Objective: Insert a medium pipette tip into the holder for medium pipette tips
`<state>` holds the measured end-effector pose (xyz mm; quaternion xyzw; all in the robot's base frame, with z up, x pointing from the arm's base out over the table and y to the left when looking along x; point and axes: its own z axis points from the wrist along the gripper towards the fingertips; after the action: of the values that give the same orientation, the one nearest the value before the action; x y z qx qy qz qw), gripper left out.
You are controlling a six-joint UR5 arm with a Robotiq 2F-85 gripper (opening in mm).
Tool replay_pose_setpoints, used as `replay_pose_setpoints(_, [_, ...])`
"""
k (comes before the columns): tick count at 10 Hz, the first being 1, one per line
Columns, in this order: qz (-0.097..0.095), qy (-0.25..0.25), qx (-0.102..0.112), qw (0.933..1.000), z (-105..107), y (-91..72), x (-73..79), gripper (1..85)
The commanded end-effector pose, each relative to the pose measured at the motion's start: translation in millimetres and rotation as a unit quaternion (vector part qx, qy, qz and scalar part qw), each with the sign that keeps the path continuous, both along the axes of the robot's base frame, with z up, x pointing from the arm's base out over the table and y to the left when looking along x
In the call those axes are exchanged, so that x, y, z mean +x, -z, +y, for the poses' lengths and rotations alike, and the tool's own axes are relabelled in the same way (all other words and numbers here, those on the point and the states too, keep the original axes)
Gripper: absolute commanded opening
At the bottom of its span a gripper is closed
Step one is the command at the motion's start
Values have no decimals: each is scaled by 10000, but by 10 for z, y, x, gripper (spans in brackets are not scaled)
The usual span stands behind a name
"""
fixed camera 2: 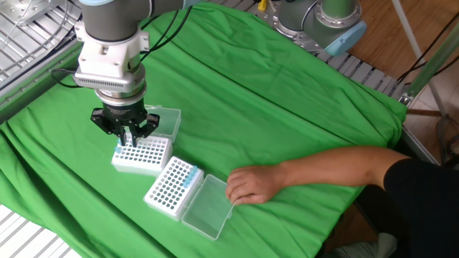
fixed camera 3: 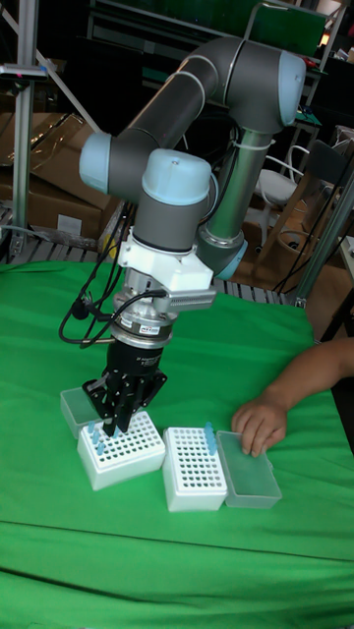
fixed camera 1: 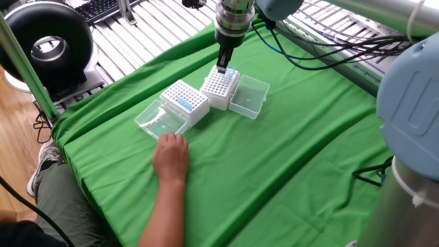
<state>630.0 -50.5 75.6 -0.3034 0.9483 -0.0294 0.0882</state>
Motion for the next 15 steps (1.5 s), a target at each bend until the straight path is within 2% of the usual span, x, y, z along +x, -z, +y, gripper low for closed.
replay_pose_setpoints(1, [83,107,112,9998,19,26,-56,267])
replay_pose_setpoints(5, [68,114,137,9998,15,46,-80,263])
replay_pose_setpoints(11, [121,93,25,9999,-15,-10,-76,263])
replay_pose_setpoints(15, [98,92,71,9999,3,10,-67,263])
